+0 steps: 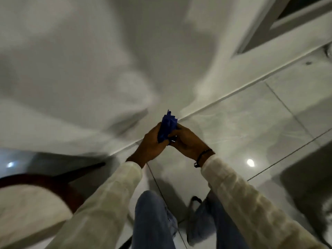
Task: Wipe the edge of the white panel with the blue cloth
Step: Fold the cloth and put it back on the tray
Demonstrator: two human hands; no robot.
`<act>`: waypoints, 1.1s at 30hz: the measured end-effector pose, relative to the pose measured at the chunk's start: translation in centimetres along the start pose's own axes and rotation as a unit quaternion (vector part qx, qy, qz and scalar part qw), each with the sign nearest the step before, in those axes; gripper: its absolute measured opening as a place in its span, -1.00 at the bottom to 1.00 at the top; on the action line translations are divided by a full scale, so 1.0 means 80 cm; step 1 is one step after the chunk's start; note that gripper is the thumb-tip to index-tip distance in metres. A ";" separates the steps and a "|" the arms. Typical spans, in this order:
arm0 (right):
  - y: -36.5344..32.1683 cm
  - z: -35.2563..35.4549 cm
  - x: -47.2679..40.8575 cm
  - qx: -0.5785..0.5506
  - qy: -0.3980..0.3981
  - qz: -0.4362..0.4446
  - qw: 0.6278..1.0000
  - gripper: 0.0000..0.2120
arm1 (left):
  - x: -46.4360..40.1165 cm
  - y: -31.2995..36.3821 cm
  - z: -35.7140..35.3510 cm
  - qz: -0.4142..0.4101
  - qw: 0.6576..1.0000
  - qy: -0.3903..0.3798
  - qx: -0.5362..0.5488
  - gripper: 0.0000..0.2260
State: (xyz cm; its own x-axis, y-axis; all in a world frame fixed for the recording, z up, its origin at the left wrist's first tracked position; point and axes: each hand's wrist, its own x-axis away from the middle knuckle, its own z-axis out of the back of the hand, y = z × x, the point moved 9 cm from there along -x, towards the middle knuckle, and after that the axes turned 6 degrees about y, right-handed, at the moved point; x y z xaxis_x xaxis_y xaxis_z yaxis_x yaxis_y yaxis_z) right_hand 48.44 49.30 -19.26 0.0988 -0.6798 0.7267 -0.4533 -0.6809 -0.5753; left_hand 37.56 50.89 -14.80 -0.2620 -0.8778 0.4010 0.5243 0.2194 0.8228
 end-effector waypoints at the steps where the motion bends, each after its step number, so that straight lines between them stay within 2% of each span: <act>1: -0.020 -0.027 0.036 0.033 -0.032 -0.005 0.999 -0.52 | 0.028 0.021 0.022 0.017 0.999 0.024 0.027 -0.46; 4: -0.067 -0.102 0.136 0.118 -0.095 -0.017 0.988 -0.48 | 0.116 0.075 0.089 0.071 0.986 0.098 0.117 -0.55; 7: -0.093 -0.163 0.210 0.220 -0.105 -0.018 0.970 -0.49 | 0.199 0.098 0.155 0.126 0.948 0.204 0.210 -0.66; 9: -0.096 -0.203 0.245 0.287 -0.103 -0.021 0.952 -0.57 | 0.268 0.092 0.194 0.168 0.900 0.278 0.290 -0.72; 11: -0.094 -0.236 0.266 0.332 -0.103 -0.017 0.937 -0.64 | 0.330 0.075 0.216 0.223 0.830 0.332 0.389 -0.79; 12: -0.088 -0.255 0.273 0.357 -0.107 -0.017 0.928 -0.67 | 0.362 0.064 0.225 0.232 0.807 0.354 0.412 -0.82; 13: -0.076 -0.275 0.280 0.382 -0.115 -0.021 0.917 -0.70 | 0.391 0.053 0.230 0.232 0.783 0.362 0.450 -0.75; 15: -0.048 -0.312 0.290 0.426 -0.130 -0.030 0.895 -0.76 | 0.438 0.034 0.232 0.224 0.755 0.374 0.489 -0.68; 18: 0.019 -0.375 0.297 0.491 -0.169 -0.037 0.854 -0.80 | 0.510 -0.024 0.234 0.234 0.718 0.443 0.483 -0.76; 20: 0.072 -0.409 0.298 0.542 -0.212 -0.026 0.813 -0.68 | 0.555 -0.070 0.237 0.266 0.698 0.504 0.434 -0.78; 22: 0.132 -0.442 0.301 0.593 -0.256 0.004 0.763 -0.60 | 0.601 -0.119 0.233 0.319 0.657 0.539 0.419 -0.80; 24: 0.188 -0.468 0.296 0.633 -0.263 0.034 0.727 -0.61 | 0.640 -0.175 0.222 0.368 0.609 0.552 0.434 -0.68; 28: 0.295 -0.510 0.274 0.701 -0.281 0.087 0.649 -0.70 | 0.691 -0.276 0.198 0.439 0.573 0.548 0.423 -0.65; 33: 0.404 -0.522 0.249 0.773 -0.316 0.139 0.532 -0.85 | 0.714 -0.360 0.162 0.484 0.550 0.525 0.434 -0.64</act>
State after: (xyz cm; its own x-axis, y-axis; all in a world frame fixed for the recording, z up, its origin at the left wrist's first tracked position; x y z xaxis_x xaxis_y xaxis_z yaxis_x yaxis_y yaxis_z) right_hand -1.24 25.13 -7.72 0.7183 -0.4357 0.5423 0.6939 0.3922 -0.6039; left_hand -2.99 -0.06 -10.40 0.6493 0.1664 0.7421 -0.6972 0.5202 0.4934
